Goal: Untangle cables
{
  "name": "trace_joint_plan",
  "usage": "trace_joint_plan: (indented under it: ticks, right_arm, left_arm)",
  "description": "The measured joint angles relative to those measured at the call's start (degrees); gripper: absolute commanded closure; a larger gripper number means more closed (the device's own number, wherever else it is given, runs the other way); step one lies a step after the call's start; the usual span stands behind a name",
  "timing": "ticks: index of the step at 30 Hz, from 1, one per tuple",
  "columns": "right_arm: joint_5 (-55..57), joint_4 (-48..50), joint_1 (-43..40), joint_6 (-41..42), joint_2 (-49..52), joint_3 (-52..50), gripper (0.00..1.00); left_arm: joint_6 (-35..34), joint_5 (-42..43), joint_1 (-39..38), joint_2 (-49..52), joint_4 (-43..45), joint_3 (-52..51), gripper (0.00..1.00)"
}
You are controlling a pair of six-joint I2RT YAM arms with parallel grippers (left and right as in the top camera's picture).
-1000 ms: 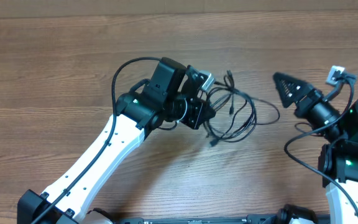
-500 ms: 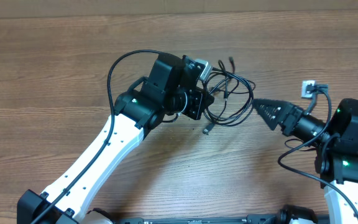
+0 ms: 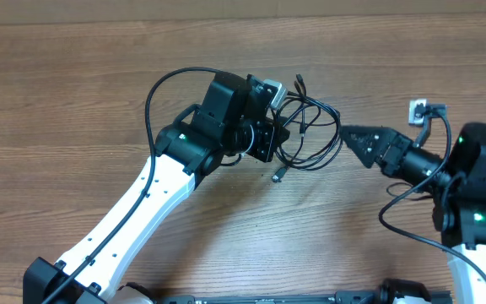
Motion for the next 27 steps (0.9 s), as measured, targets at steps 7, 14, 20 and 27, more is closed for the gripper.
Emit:
trace_joint_plan:
  ticks: [7, 14, 20, 27]
  right_arm:
    - [13.68, -11.67, 5.53, -10.67, 3.82, 8.57, 0.09]
    - [23.43, -13.22, 8.68, -15.69, 6.86, 8.61, 0.49]
    - [26.12, -13.27, 9.27, -16.76, 6.88, 8.61, 0.52]
    - [26.62, -13.49, 9.27, -17.03, 6.88, 8.61, 0.62]
  left_arm:
    - [0.0, 0.39, 0.0, 0.0, 0.0, 0.0, 0.96]
    - [-0.02, 2.91, 0.0, 0.0, 0.0, 0.0, 0.96]
    - [0.0, 4.7, -0.04, 0.0, -0.24, 0.0, 0.96]
    - [0.0, 4.59, -1.75, 0.0, -0.2, 0.0, 0.96]
